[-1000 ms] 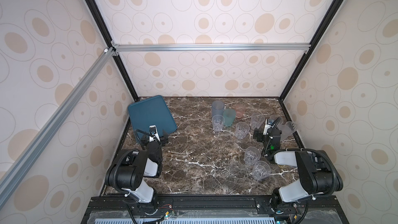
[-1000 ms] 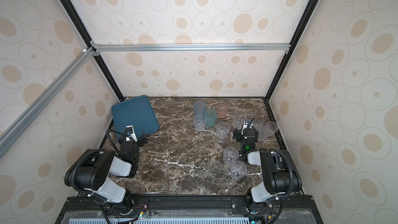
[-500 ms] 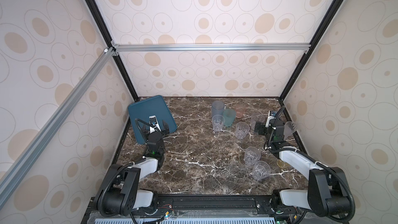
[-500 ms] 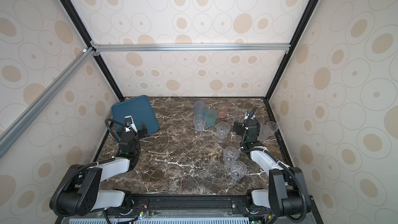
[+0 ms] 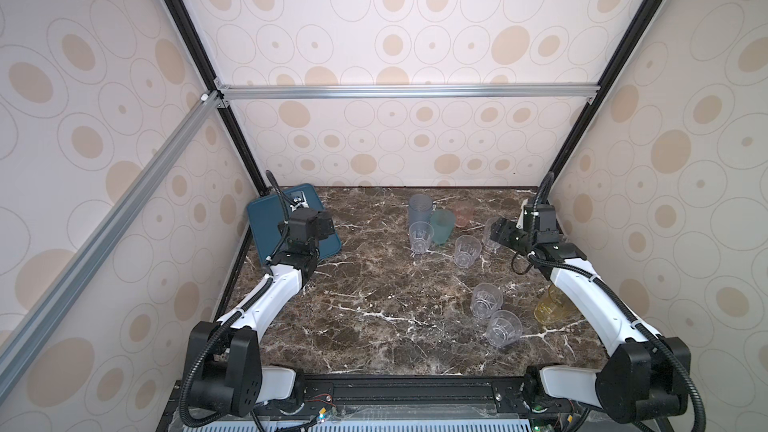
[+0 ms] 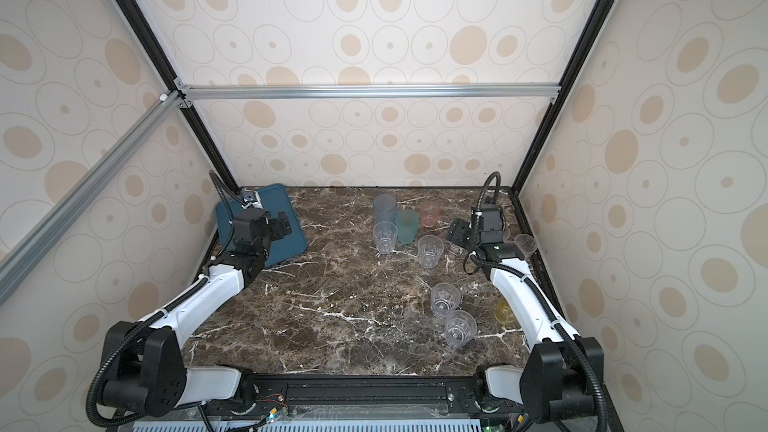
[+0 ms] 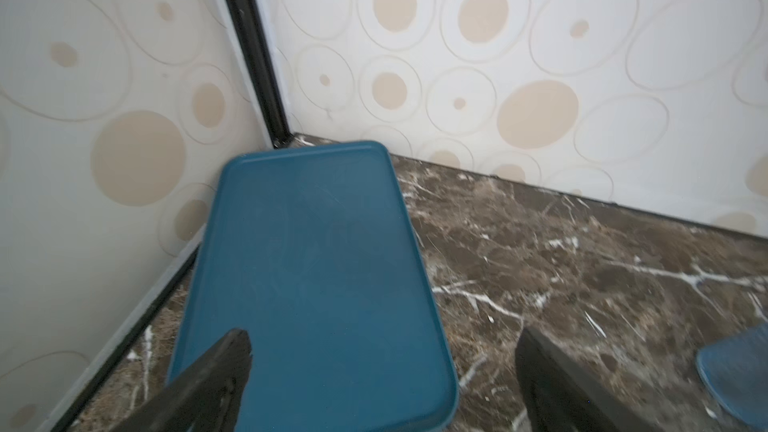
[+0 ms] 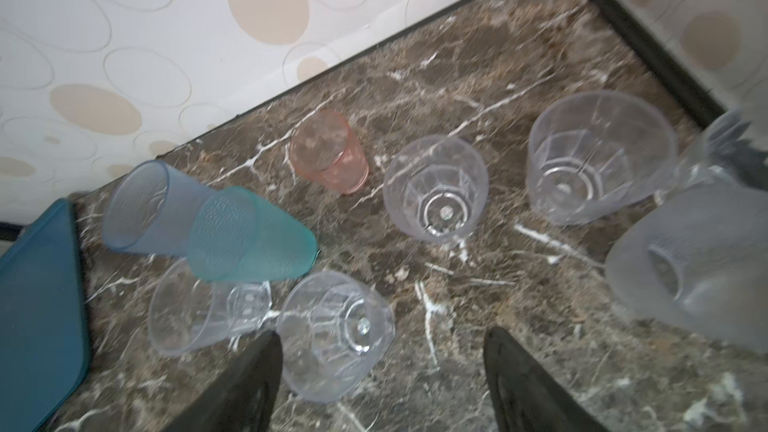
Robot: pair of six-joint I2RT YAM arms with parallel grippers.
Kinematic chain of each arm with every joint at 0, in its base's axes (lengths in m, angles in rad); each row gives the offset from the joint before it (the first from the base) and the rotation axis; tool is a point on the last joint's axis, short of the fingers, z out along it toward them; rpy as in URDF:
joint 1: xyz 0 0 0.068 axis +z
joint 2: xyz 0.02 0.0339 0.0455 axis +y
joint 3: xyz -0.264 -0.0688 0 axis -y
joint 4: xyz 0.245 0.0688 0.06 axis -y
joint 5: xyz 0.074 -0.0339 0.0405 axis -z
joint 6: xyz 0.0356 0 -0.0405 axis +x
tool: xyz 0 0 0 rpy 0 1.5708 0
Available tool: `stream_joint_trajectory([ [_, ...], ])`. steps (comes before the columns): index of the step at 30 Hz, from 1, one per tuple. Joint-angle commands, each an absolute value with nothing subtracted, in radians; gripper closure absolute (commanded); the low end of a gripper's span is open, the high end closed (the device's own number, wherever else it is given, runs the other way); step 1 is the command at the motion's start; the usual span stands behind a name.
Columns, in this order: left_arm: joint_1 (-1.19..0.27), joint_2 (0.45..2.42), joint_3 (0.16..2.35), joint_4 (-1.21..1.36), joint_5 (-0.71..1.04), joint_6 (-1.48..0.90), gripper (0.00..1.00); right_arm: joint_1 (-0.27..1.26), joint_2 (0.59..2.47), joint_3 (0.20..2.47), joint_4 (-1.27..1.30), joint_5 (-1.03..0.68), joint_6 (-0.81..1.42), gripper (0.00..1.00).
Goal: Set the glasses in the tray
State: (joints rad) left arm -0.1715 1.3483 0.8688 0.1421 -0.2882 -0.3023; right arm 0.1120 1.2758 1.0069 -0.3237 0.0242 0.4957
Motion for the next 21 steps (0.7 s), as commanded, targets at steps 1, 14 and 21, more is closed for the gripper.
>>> stream_joint_trajectory([
  [1, -0.166, 1.394, 0.896, 0.053, -0.137, -0.315, 0.04, 0.163, 1.281, 1.075, -0.413, -0.055, 0.568, 0.23],
  [14, -0.128, 1.625, 0.888, 0.09, -0.061, -0.378, 0.08, 0.55, 1.464, 1.201, -0.478, 0.105, 0.585, 0.26],
  [21, -0.078, 1.723, 0.917, 0.072, -0.01, -0.404, 0.13, 0.65, 1.581, 1.284, -0.468, 0.089, 0.57, 0.26],
])
